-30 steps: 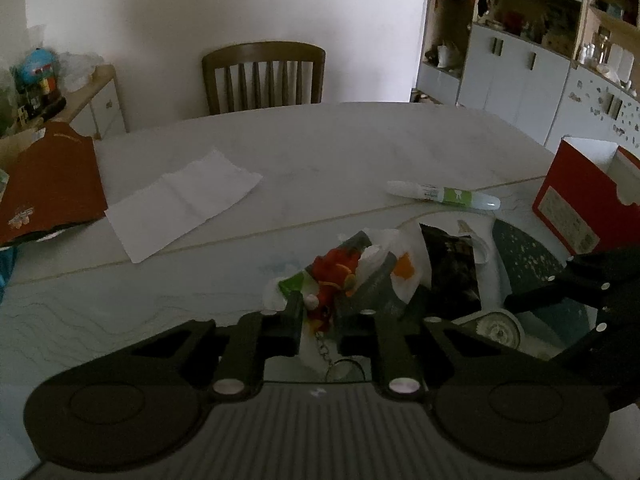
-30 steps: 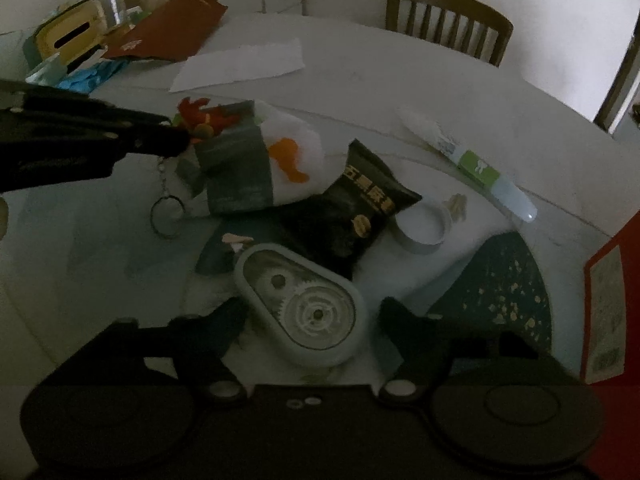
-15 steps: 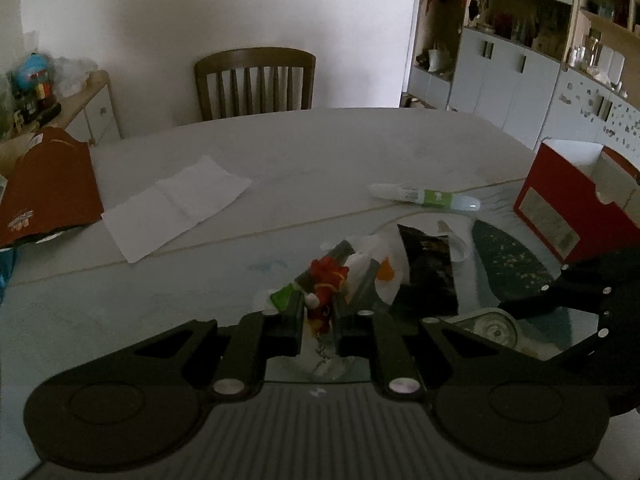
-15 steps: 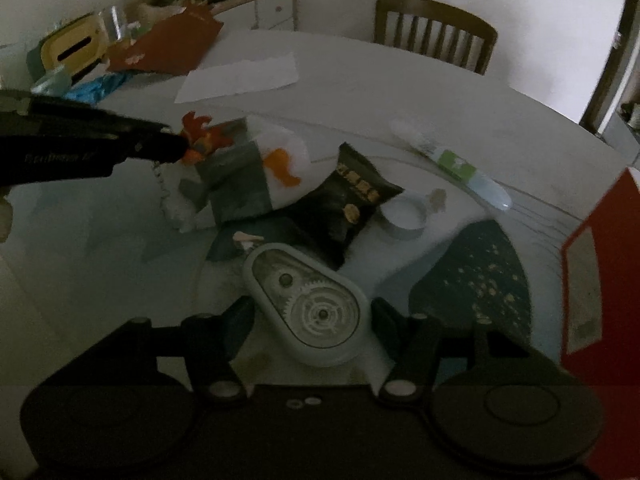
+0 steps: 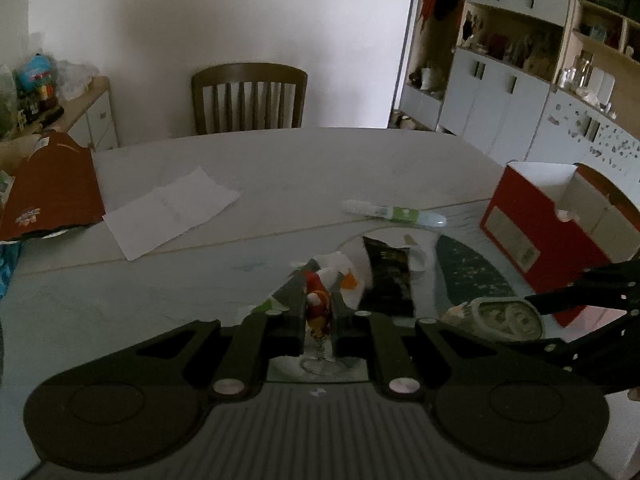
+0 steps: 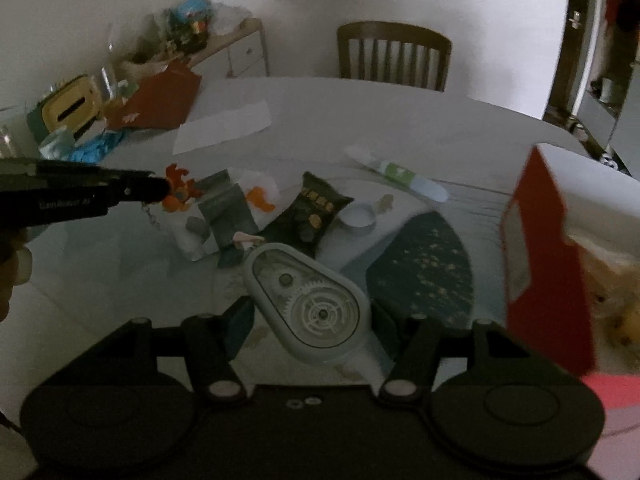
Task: Organize objects
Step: 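Grasp the cartoon-print bag with the left tool while the right tool grasps the tape dispenser, then carry the cartoon bag and tape dispenser with both tools into the red box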
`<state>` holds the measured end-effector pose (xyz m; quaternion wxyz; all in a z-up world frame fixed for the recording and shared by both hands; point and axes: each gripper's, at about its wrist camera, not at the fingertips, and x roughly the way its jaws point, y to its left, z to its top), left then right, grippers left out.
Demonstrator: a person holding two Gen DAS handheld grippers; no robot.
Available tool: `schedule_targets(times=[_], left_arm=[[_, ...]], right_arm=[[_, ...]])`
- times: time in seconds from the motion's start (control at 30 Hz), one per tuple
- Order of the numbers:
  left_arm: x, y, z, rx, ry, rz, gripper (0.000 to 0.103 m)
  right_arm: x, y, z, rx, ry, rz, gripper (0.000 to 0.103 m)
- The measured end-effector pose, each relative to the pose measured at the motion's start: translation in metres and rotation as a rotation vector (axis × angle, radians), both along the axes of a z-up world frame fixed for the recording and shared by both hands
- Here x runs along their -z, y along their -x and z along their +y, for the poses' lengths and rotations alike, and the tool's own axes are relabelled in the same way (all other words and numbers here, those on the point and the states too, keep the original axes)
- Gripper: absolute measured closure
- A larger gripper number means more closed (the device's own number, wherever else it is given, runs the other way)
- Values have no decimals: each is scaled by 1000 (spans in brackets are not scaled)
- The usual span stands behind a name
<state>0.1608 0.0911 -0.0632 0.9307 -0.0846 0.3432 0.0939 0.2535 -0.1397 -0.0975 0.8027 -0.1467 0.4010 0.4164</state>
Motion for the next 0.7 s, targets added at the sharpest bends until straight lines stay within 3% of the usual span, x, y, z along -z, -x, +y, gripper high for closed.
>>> schedule_targets(times=[0.37,0.7], left_arm=[[-34,13,-44,86,18,-54,92],[-53,-4,-96,166,5,-87,92]], right_arm=[[-37,3,-55,90,-31,-11,40],[-57,-18,-108,154,-50,-54,40]])
